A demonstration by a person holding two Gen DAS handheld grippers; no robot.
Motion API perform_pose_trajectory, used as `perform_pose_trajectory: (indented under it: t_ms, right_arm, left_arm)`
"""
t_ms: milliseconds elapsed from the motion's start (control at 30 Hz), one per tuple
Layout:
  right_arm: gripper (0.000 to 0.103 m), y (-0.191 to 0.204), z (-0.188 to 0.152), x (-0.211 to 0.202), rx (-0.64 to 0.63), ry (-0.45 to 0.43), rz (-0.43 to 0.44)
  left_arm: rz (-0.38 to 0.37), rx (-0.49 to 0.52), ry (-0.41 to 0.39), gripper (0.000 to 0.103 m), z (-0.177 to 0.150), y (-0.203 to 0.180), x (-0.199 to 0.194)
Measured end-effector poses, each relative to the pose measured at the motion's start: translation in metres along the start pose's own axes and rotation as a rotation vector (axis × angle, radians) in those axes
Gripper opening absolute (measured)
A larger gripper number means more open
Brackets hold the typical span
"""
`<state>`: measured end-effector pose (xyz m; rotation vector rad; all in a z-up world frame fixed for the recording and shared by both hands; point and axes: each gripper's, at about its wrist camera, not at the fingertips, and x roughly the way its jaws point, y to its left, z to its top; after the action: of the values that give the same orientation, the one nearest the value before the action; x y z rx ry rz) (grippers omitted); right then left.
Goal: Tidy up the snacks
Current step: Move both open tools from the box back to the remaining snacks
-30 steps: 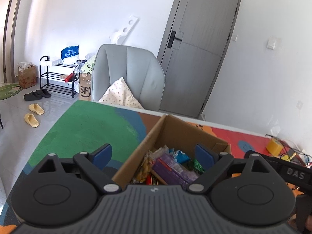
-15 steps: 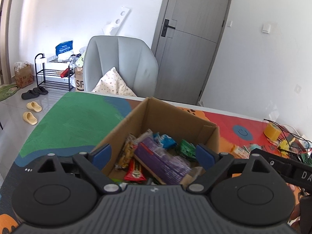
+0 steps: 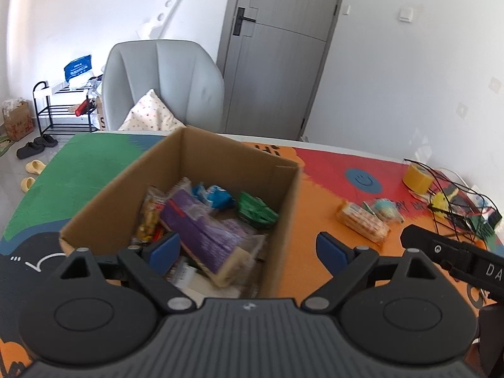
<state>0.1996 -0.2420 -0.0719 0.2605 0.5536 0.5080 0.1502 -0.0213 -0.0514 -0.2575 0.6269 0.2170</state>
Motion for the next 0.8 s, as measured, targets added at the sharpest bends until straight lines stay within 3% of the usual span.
perform_pose_trajectory:
  t_ms: [400, 800]
  right_arm:
    - [0.103, -0.058, 0.003, -0.012, 0.071, -0.037, -0.042]
    - [0.101, -0.101, 0.034, 0.014, 0.032, -0.064, -0.068]
  left_arm:
    - [-0.086, 0.069, -0.042, 0.092, 0.0, -0.055, 0.004]
    - [-0.115, 0.045, -0.017, 0.091, 0.016, -0.105, 0.046]
